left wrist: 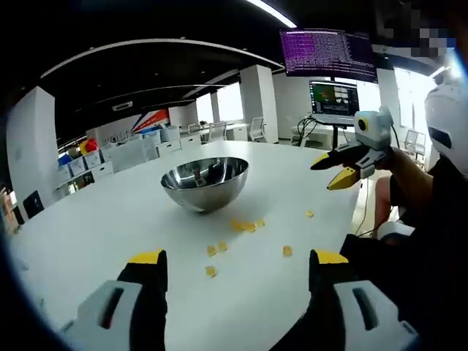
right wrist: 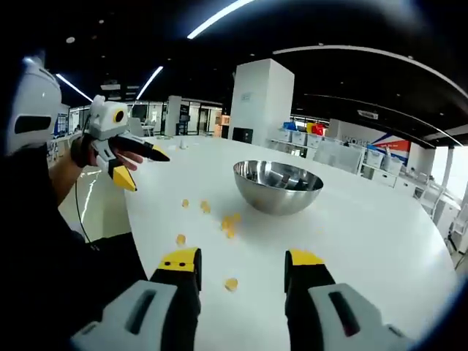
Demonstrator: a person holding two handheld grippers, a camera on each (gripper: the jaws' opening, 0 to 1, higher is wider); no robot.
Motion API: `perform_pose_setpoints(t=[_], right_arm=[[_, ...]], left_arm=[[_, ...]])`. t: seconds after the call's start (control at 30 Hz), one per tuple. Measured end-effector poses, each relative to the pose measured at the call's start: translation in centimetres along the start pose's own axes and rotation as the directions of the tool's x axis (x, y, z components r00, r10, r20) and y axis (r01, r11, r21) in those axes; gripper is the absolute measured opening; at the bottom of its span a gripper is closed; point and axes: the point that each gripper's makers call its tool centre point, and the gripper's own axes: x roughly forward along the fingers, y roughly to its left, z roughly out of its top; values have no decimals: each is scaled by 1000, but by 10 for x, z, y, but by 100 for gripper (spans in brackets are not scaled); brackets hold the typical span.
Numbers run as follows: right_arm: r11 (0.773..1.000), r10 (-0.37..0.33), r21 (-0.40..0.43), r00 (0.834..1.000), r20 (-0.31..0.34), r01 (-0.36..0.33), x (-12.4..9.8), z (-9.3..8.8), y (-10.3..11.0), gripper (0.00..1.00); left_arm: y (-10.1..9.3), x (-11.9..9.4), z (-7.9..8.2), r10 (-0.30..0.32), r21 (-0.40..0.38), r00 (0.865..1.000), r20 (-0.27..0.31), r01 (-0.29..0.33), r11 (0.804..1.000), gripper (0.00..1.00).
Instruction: Pick up the QQ candy scattered on the table and place it into the stainless steel bowl on the table
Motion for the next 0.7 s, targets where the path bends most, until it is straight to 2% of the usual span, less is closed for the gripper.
perform_pose_setpoints(t=[0.7], right_arm=[[1000,-6,-12,1000,-8,6,0,-2,-1,41]], left_arm=[[-1,-1,-1,-1,1,1000,-1,1,1000,78]])
